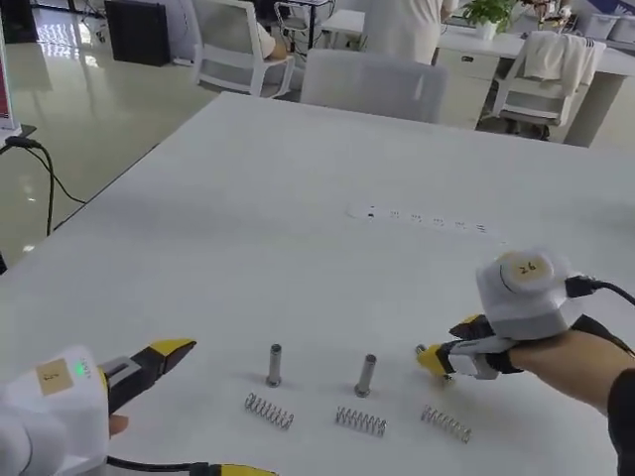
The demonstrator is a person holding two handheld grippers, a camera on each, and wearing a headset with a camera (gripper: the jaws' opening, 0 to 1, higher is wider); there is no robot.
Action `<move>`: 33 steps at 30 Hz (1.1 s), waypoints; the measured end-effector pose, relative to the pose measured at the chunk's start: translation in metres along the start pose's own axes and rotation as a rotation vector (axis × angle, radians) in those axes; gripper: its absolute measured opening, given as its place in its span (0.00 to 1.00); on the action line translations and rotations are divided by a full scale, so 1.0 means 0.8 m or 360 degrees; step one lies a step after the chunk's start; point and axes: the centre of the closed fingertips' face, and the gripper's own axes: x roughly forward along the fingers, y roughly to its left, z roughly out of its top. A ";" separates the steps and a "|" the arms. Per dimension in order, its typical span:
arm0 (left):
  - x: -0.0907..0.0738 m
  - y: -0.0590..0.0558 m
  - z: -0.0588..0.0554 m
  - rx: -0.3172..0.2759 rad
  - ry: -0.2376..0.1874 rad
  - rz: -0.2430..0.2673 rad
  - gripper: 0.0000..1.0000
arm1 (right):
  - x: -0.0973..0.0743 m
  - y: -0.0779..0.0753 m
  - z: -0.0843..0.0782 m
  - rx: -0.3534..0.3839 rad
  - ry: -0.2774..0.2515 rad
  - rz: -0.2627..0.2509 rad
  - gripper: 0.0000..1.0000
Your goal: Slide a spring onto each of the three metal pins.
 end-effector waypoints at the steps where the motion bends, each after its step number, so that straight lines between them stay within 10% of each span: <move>1: 0.000 0.000 0.000 -0.0001 0.0000 0.0000 0.96 | 0.001 -0.001 0.000 0.0002 0.0010 -0.0005 0.33; 13: 0.000 0.001 -0.002 -0.0010 0.0002 -0.0004 0.96 | 0.019 0.002 -0.005 0.0048 0.0153 0.0006 0.11; 33: -0.001 0.002 -0.004 -0.0017 0.0006 -0.0006 0.95 | 0.028 0.009 -0.014 0.0144 0.0242 0.0005 0.10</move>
